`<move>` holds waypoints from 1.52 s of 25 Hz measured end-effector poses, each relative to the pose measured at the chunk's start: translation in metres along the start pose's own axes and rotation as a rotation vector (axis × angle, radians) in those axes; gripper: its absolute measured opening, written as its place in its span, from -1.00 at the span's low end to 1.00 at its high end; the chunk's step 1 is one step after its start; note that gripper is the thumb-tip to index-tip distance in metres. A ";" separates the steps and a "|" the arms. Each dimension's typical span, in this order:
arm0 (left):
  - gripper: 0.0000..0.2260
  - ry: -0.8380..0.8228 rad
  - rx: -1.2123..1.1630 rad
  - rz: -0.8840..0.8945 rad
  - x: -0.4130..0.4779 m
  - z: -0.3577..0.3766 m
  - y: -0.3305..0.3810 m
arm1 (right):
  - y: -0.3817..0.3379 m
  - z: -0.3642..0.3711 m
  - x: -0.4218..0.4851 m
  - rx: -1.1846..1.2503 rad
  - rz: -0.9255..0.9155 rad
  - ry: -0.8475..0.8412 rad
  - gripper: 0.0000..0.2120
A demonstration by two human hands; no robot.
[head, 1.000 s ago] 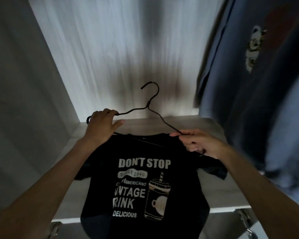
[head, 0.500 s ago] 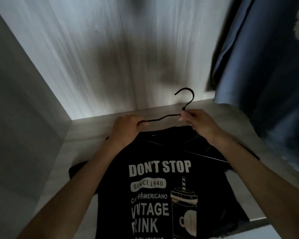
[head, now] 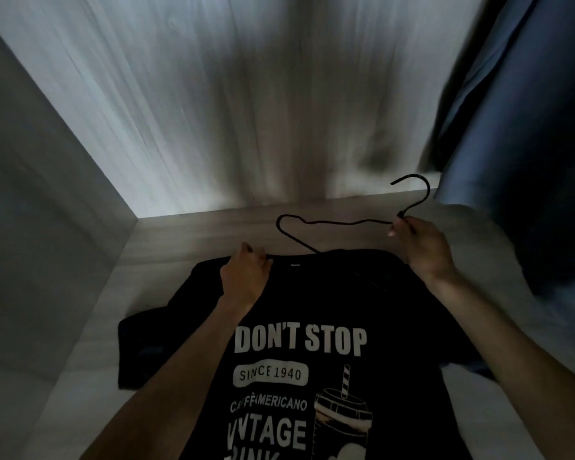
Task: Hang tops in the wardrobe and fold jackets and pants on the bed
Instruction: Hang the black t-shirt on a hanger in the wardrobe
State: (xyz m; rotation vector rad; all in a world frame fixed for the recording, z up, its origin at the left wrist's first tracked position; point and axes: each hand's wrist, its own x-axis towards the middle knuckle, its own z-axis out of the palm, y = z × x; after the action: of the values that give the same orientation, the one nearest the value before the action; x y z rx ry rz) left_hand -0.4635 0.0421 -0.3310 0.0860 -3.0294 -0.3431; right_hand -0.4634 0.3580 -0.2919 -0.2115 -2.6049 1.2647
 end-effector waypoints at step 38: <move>-0.65 -0.315 -0.084 0.341 0.012 -0.156 0.013 | -0.139 -0.006 0.014 -0.209 -0.552 -0.124 -0.55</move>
State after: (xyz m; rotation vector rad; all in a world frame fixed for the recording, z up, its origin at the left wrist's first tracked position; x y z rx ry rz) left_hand -0.4612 0.0191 -0.1755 -0.5318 -3.2422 -0.4914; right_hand -0.4786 0.2802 -0.1767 0.5319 -2.6211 0.8340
